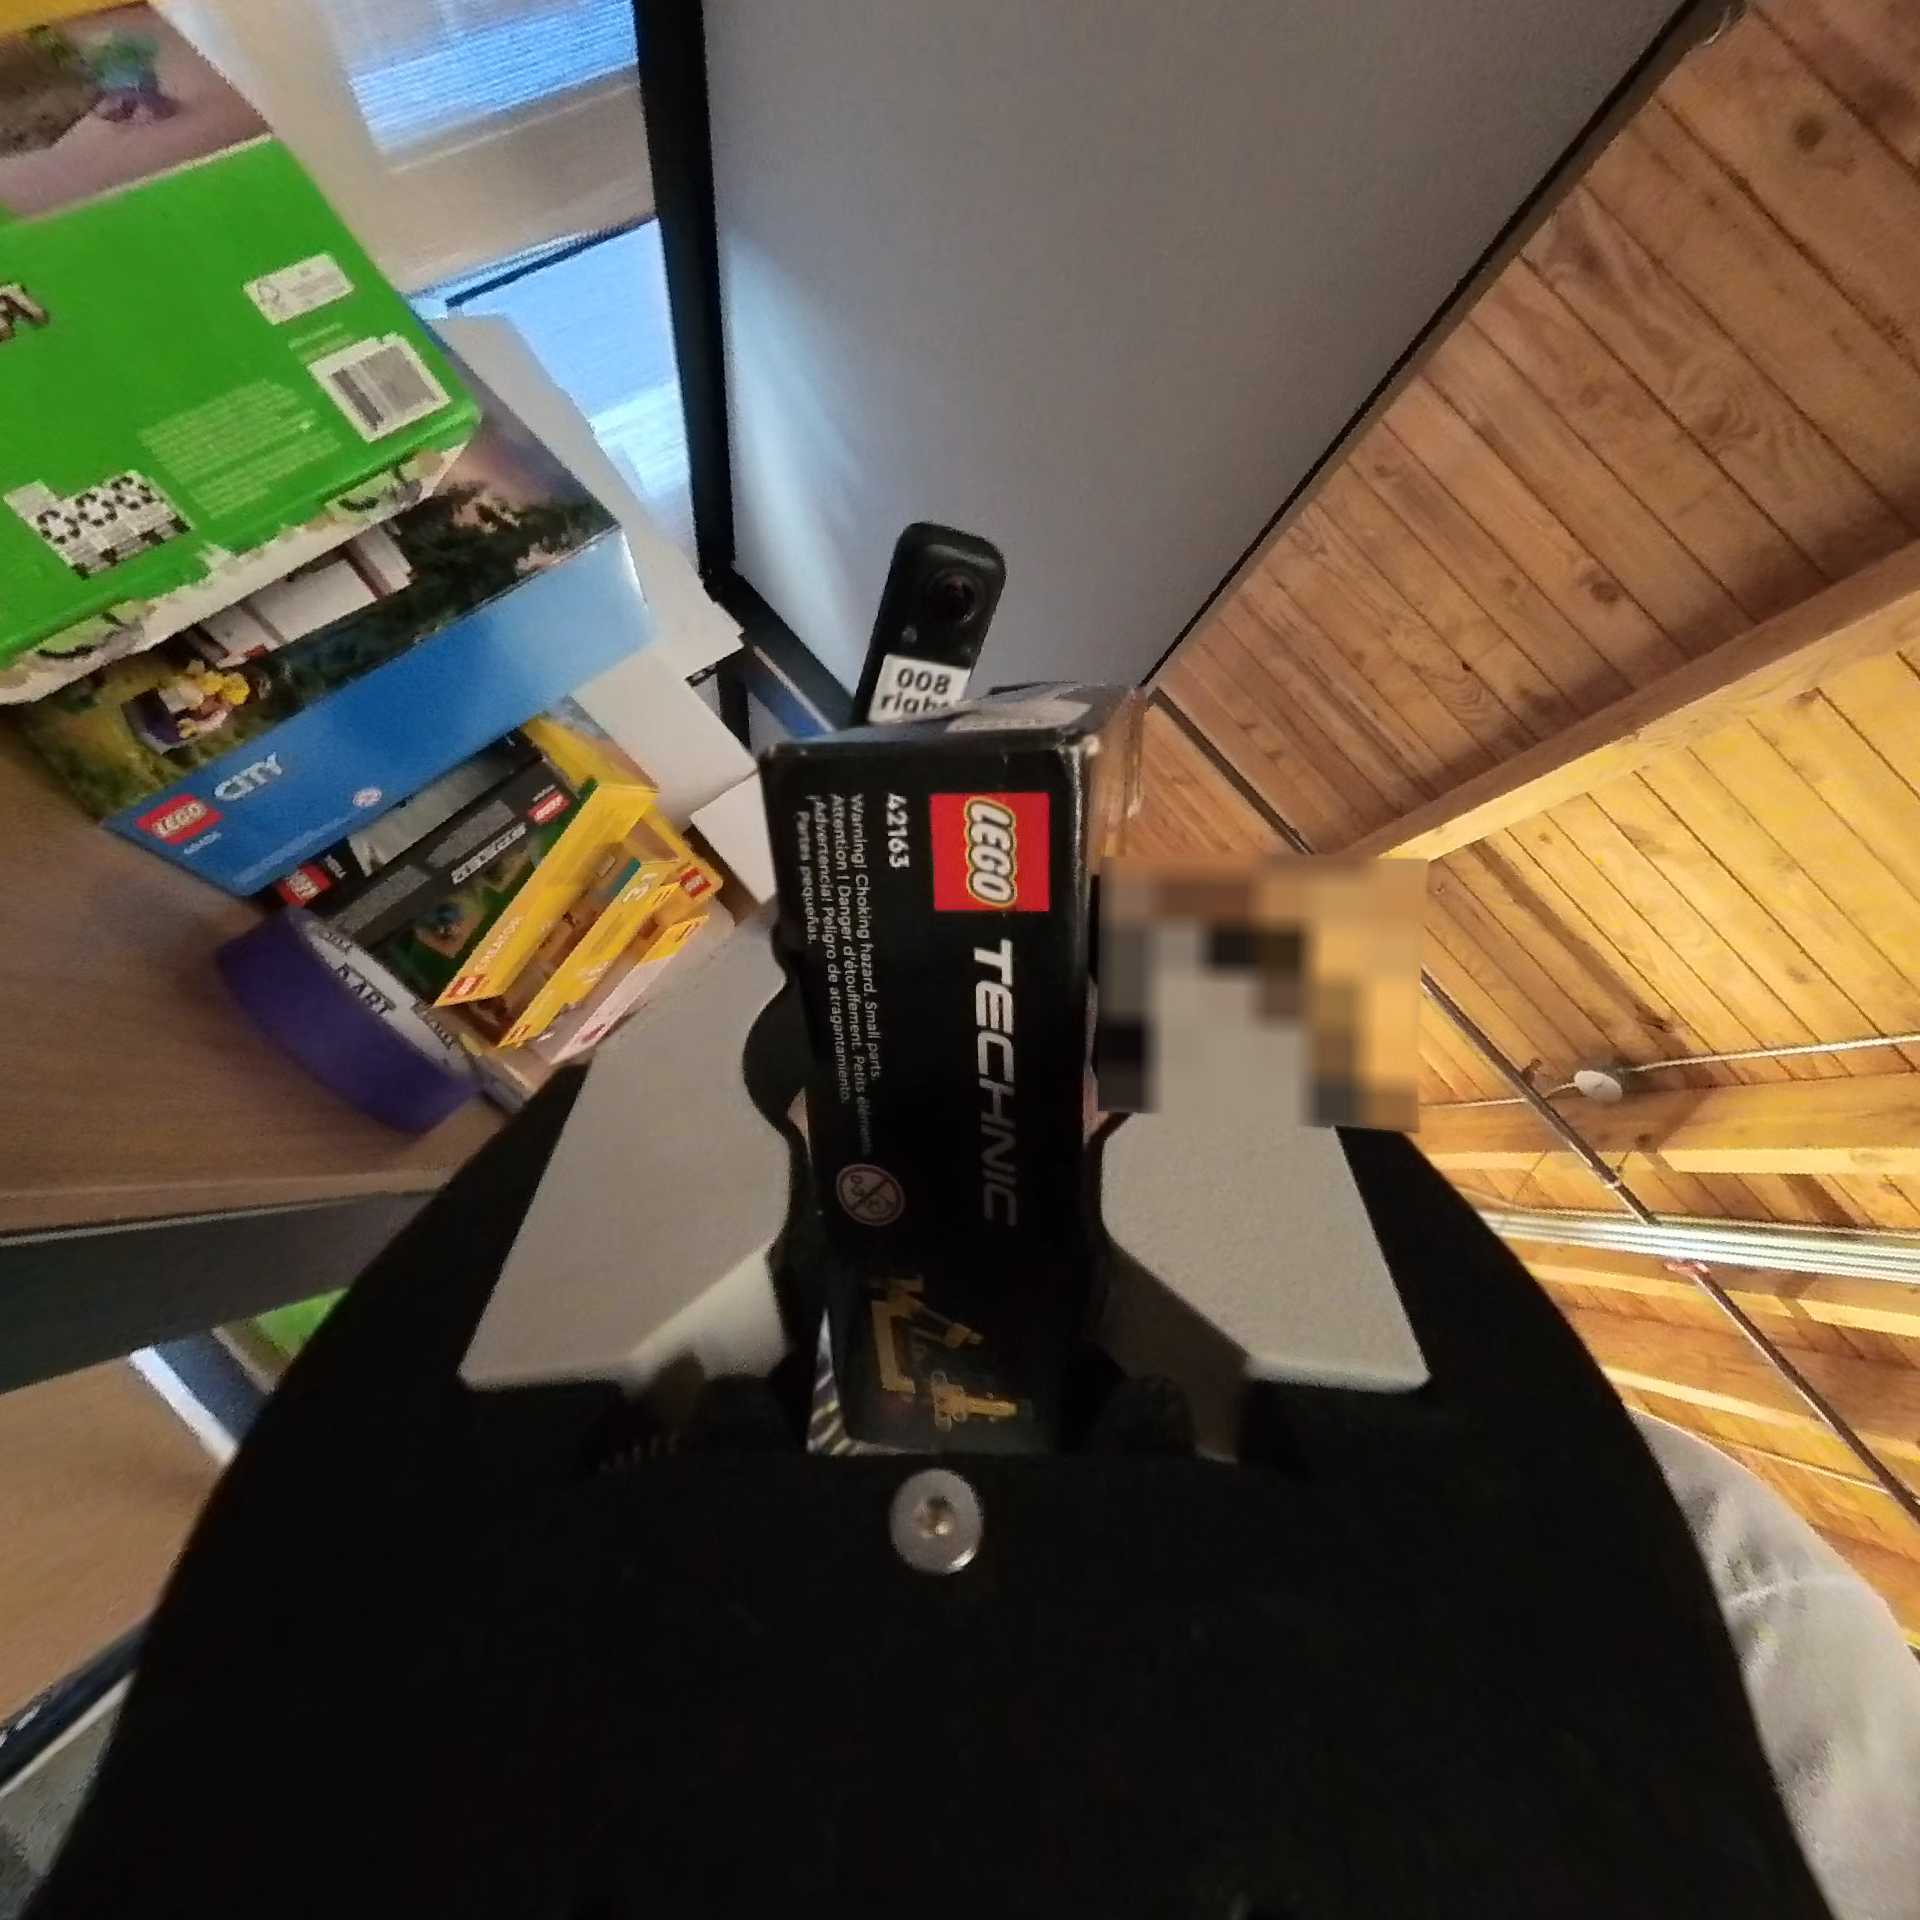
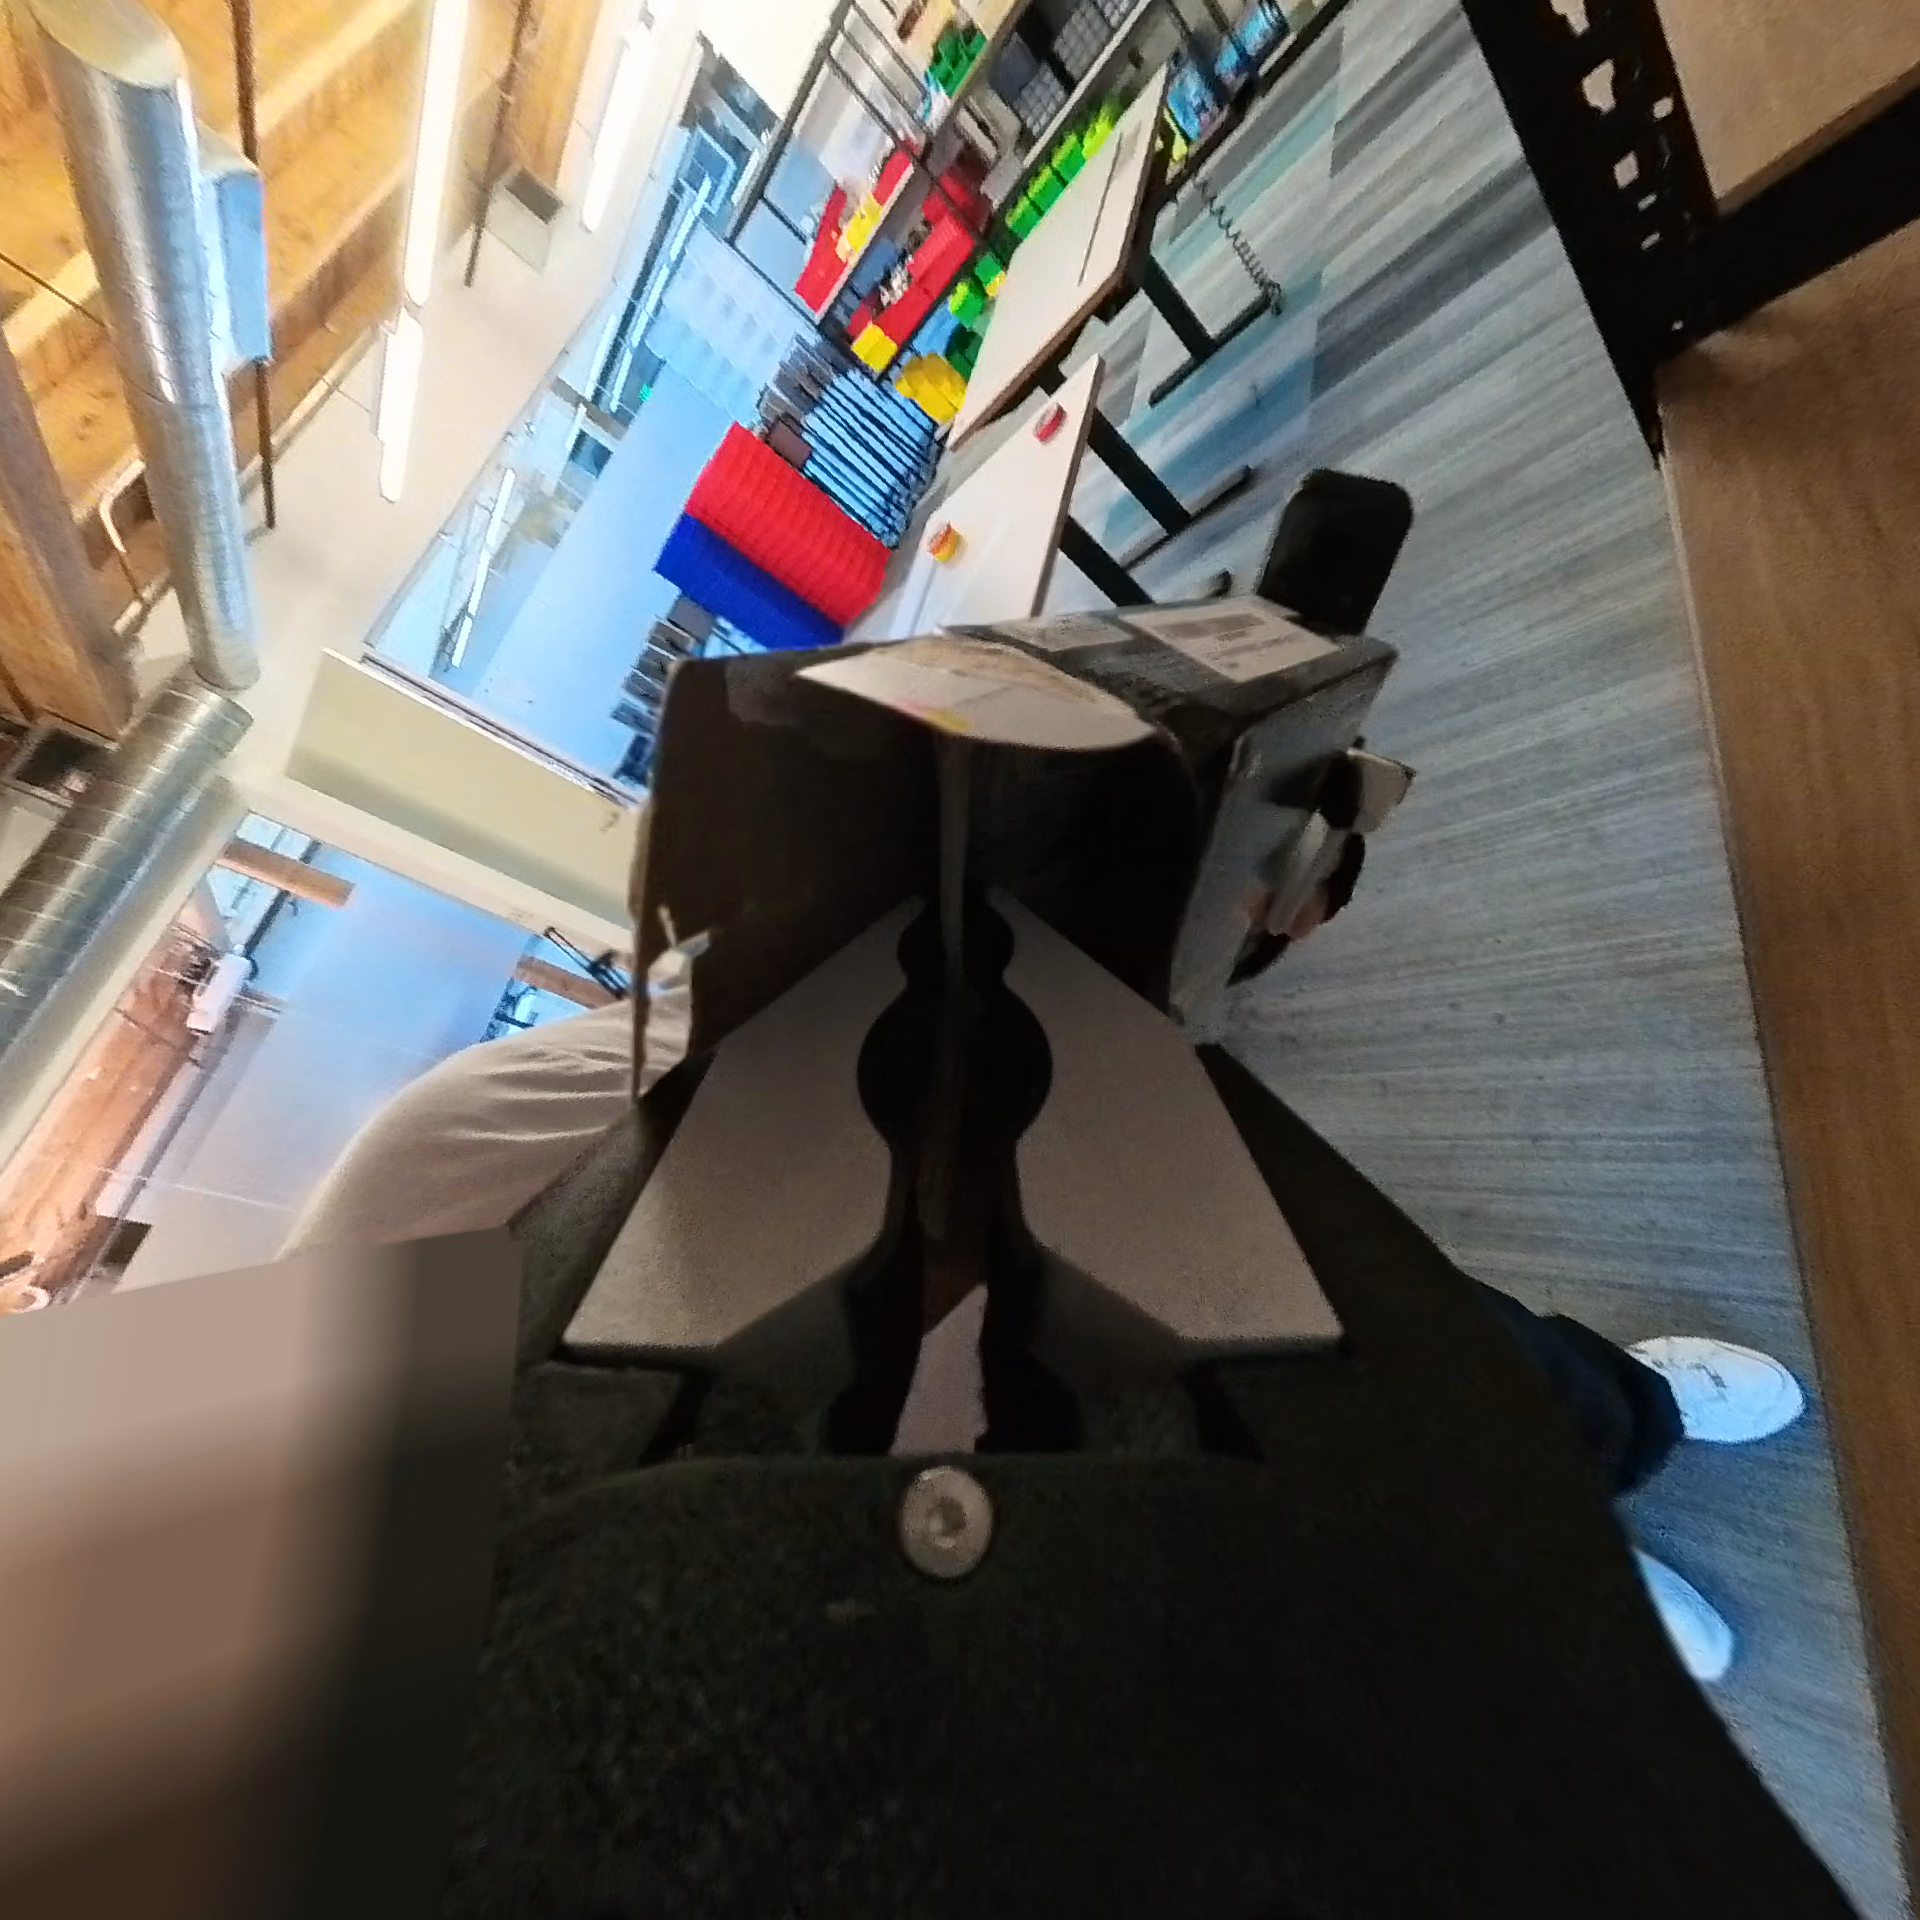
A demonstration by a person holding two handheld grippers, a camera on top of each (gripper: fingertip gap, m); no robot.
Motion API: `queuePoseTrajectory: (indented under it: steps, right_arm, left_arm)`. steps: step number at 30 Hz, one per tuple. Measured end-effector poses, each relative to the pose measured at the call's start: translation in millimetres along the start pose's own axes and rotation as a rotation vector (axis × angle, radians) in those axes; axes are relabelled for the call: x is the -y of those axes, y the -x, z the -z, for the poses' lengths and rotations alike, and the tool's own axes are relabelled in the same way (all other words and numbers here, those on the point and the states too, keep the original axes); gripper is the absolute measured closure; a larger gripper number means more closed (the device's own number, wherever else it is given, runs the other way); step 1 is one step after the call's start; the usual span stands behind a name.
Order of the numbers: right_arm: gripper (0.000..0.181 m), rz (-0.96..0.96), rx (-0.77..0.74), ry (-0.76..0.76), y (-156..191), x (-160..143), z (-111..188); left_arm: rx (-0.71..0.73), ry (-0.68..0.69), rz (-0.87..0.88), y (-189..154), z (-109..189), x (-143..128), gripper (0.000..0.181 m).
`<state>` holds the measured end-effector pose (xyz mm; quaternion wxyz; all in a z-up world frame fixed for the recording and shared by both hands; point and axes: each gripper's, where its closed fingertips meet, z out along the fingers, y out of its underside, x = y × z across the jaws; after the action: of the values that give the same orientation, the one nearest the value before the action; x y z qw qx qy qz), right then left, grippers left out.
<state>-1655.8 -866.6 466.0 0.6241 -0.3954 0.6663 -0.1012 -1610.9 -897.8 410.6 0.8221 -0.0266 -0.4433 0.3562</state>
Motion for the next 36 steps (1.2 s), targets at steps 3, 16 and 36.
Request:
queuePoseTrajectory:
  steps: [3, 16, 36]
  right_arm:
    - [0.181, 0.034, -0.031, 0.020, -3, 0, -7]
    - [0.181, -0.091, 0.167, -0.190, -11, 13, 9]
    - [0.181, -0.413, -0.036, -0.280, -170, -4, 30]
  left_arm:
    - [-0.044, -0.048, -0.012, -2, 2, 4, 0.130]
    - [0.177, -0.044, 0.124, 4, -1, 20, 0.129]
    - [0.574, 0.026, 0.297, 122, 40, 40, 0.130]
